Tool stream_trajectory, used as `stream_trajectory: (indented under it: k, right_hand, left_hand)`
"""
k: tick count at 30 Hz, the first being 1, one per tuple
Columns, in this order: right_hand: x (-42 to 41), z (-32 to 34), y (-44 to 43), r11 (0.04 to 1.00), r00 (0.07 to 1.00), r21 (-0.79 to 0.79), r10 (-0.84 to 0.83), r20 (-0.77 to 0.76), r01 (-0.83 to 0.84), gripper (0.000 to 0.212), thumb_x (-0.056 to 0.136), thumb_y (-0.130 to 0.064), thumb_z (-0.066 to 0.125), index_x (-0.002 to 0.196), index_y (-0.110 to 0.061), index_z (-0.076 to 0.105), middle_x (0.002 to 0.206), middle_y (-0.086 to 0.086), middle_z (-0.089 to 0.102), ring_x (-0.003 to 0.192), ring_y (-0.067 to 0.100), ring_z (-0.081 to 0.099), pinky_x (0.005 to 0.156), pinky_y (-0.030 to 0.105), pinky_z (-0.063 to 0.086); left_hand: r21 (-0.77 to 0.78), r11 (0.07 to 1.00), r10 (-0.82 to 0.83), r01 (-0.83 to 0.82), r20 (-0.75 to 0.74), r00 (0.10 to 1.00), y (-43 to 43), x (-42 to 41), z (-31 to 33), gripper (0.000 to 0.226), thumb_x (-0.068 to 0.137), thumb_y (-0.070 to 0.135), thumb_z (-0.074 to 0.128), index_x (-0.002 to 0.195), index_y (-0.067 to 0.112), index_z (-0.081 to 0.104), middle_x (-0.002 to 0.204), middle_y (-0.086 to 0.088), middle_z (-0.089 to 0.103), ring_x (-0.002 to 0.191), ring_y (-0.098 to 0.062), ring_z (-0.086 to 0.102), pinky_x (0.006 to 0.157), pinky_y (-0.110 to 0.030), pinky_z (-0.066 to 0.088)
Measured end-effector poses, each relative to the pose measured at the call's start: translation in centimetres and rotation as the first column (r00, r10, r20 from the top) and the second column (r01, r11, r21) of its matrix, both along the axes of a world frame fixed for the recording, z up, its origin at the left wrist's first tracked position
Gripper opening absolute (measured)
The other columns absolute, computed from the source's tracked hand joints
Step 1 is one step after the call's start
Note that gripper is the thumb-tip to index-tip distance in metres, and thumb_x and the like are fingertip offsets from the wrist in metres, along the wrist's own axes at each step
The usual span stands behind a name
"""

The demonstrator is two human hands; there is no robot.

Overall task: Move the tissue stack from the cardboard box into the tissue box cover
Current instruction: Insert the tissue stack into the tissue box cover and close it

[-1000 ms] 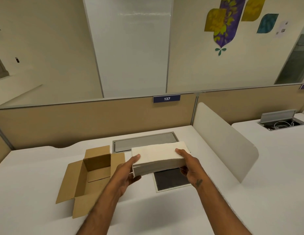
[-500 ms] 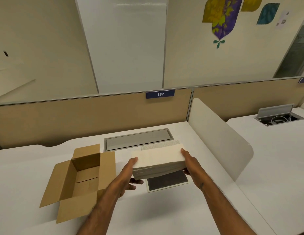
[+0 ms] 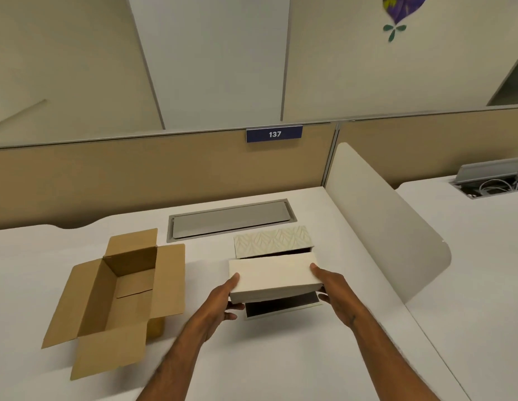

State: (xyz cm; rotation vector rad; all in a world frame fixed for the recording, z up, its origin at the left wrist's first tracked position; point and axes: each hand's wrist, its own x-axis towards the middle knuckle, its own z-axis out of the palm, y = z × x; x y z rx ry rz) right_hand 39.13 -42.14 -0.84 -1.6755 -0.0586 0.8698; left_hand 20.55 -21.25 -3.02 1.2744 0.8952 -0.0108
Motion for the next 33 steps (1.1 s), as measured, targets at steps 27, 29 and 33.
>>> stream_trajectory:
  k: [27, 29, 33]
  right_hand:
    - [7.1, -9.9, 2.6, 0.984, 0.992, -0.137, 0.108, -0.06, -0.116, 0.043, 0.096, -0.043, 0.05, 0.123, -0.01, 0.059, 0.122, 0.008, 0.064, 0.114, 0.027, 0.058, 0.106, 0.044, 0.046]
    - [7.2, -10.1, 2.7, 0.98, 0.993, -0.156, 0.115, -0.038, -0.12, 0.041, 0.096, -0.044, 0.049, 0.12, -0.013, 0.059, 0.119, 0.006, 0.064, 0.11, 0.024, 0.059, 0.101, 0.039, 0.048]
    - [7.3, -10.3, 2.9, 0.976, 0.993, -0.186, 0.112, -0.02, -0.114, 0.03, 0.097, -0.043, 0.048, 0.112, -0.019, 0.057, 0.119, 0.006, 0.063, 0.106, 0.022, 0.058, 0.095, 0.036, 0.048]
  left_hand:
    - [0.148, 0.987, 0.088, -0.058, -0.208, 0.974, -0.5, 6.8, -7.9, 0.058, 0.097, 0.055, 0.037, 0.133, 0.011, 0.047, 0.142, -0.009, 0.049, 0.118, -0.022, 0.05, 0.105, -0.035, 0.037]
    - [0.135, 0.988, 0.096, -0.071, -0.192, 0.977, -0.5, 7.1, -8.0, 0.047, 0.098, 0.051, 0.038, 0.123, 0.012, 0.05, 0.135, -0.011, 0.055, 0.108, -0.02, 0.053, 0.097, -0.032, 0.039]
    - [0.087, 0.991, 0.121, -0.103, -0.23, 0.966, -0.4, 7.1, -8.4, 0.064, 0.097, 0.05, 0.042, 0.143, 0.008, 0.035, 0.142, -0.012, 0.048, 0.126, -0.028, 0.048, 0.111, -0.04, 0.037]
